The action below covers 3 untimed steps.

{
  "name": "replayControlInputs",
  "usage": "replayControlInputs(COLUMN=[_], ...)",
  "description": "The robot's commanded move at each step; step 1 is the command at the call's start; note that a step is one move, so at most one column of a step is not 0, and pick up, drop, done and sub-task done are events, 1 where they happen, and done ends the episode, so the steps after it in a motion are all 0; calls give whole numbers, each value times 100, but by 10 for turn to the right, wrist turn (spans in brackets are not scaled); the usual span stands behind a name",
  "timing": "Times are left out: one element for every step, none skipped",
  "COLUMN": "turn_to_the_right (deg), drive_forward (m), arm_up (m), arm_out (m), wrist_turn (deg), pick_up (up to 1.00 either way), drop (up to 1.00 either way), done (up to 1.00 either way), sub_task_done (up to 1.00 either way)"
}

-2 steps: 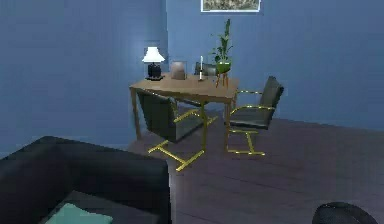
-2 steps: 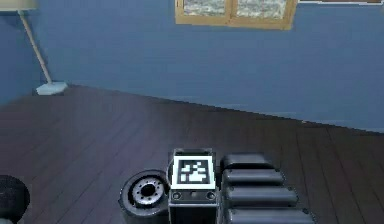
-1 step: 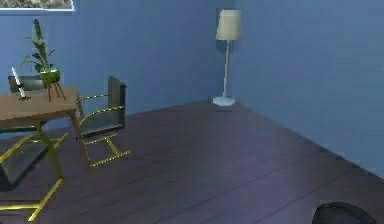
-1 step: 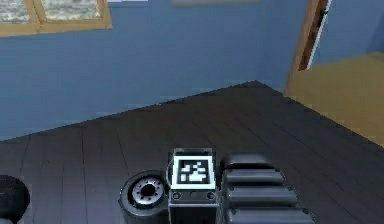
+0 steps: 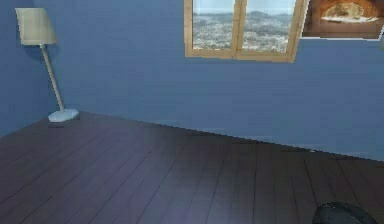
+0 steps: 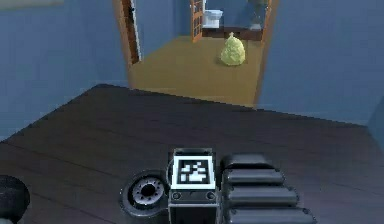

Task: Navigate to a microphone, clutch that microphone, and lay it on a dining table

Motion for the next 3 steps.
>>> replayControlInputs(turn_to_the_right=[120,0,-450], drive_forward=[0,10,0], arm_up=[0,0,0], arm_out=[0,0,0], wrist_turn=[0,0,0], pick_up=[0,0,0], drop=[0,0,0], done=[0,0,0], sub_task_done=[0,0,0])
